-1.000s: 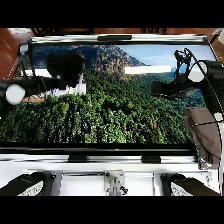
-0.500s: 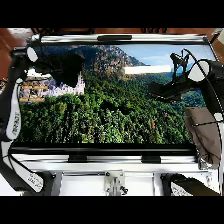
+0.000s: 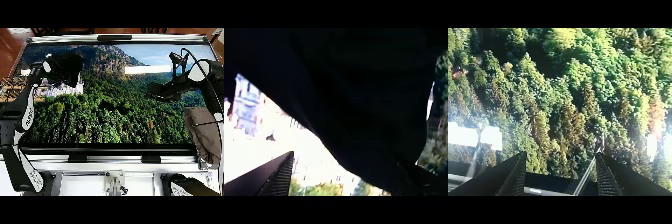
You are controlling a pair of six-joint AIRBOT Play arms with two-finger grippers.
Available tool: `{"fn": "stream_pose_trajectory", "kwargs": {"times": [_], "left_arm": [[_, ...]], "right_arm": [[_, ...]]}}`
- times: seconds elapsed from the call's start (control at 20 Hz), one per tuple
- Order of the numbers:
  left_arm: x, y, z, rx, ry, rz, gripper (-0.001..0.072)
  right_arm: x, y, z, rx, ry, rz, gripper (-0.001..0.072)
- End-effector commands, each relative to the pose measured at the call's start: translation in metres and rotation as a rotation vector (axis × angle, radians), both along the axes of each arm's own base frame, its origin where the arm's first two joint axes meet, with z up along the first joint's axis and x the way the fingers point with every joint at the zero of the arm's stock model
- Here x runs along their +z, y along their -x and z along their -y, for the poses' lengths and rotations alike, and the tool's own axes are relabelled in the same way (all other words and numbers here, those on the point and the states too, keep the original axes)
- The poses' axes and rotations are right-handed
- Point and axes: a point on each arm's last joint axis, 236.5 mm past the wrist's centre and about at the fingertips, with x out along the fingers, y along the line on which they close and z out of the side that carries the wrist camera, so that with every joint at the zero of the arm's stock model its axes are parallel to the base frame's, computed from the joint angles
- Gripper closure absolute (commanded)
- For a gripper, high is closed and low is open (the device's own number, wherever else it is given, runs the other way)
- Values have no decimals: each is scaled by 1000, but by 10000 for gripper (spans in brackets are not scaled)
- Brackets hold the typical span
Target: Fold the shirts.
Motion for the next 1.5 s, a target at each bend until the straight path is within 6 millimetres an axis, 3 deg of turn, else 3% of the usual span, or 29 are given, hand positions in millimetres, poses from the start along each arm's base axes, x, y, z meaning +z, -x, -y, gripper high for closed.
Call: {"fn": "stream_pose_trajectory", "kwargs": {"times": [0.0,0.3,0.45,0.5,0.55,0.6,0.7,0.75,0.8,0.9,1.0,1.1,1.2,1.3,1.35,1.45], "left_arm": [[-16,-9,1,39,33,15,-13],[-12,-26,1,119,78,83,-3],[-10,-32,0,188,118,106,316],[-10,-32,1,190,120,107,453],[-6,-32,3,191,136,109,679],[2,-33,6,191,153,119,677],[39,-40,10,171,155,192,678],[73,-45,13,136,142,264,678],[112,-46,20,92,125,338,678],[216,-31,43,-29,79,512,679],[334,12,78,-155,45,711,678],[446,82,112,-238,72,902,679],[517,160,142,-324,127,1011,678],[543,231,171,-426,197,1010,678],[541,259,187,-471,245,972,679],[517,306,227,-595,313,869,679]], "right_arm": [[2,-5,-1,0,-3,21,172],[3,-7,-2,0,-8,31,171],[4,-5,-5,2,-24,26,172],[5,-5,-9,5,-43,23,171],[7,-4,-14,8,-64,20,171],[8,-3,-17,9,-81,17,171],[10,-2,-22,12,-105,14,171],[11,-2,-24,12,-109,14,171],[11,-3,-24,10,-111,20,171],[12,-4,-20,38,-86,43,171],[20,-4,-12,57,-44,85,172],[53,-6,5,46,21,189,172],[110,-7,40,5,147,358,172],[176,4,86,-80,299,542,172],[210,18,112,-156,368,629,172],[263,53,154,-325,436,762,171]]}}
